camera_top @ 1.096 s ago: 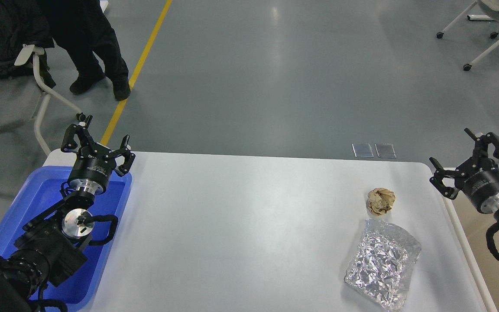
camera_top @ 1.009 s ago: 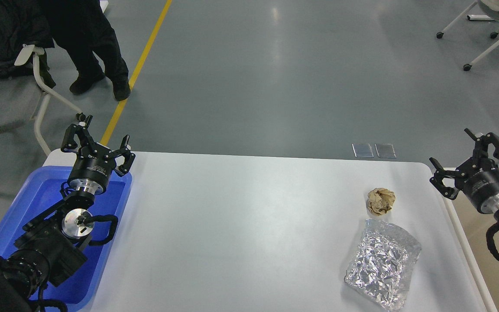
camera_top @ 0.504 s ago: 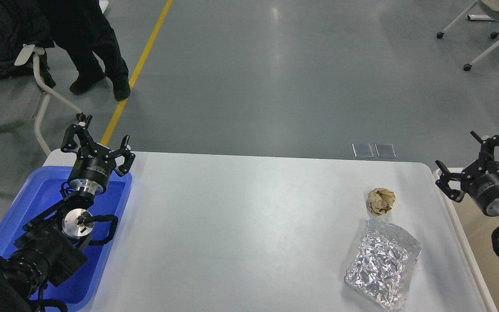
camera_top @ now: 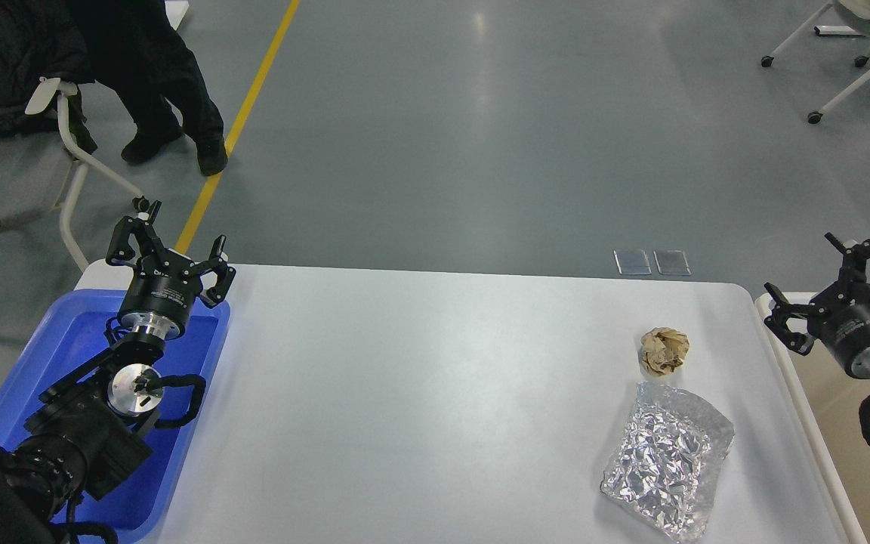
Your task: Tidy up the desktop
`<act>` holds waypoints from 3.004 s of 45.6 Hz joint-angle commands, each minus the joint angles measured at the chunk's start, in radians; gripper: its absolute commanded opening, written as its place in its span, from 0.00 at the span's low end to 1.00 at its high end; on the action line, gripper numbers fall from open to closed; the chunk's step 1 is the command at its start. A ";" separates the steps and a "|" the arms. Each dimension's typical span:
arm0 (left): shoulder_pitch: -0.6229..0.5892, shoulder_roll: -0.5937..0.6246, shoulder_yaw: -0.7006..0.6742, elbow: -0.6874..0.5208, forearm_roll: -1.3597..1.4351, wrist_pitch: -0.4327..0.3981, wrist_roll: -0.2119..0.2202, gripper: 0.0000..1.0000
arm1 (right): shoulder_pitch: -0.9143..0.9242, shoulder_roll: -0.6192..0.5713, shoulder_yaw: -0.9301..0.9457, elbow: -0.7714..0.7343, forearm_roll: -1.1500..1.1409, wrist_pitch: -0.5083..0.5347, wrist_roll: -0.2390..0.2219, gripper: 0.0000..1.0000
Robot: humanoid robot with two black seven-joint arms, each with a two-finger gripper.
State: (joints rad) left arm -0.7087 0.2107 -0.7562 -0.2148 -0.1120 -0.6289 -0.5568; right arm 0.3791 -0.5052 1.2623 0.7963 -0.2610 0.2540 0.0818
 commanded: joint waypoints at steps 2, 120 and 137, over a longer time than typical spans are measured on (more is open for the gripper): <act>0.000 -0.001 0.000 0.000 0.000 0.000 0.000 1.00 | 0.012 -0.007 -0.003 -0.003 0.000 -0.004 0.000 1.00; 0.000 -0.001 0.000 0.000 0.000 0.000 0.000 1.00 | 0.126 -0.358 -1.081 0.437 -1.003 -0.171 -0.007 0.99; 0.000 -0.001 0.000 0.000 0.000 0.000 0.000 1.00 | 0.119 -0.286 -1.084 0.371 -1.003 -0.171 -0.005 0.98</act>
State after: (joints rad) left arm -0.7088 0.2104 -0.7562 -0.2148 -0.1120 -0.6289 -0.5568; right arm 0.5068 -0.8364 0.1782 1.2006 -1.2637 0.0843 0.0747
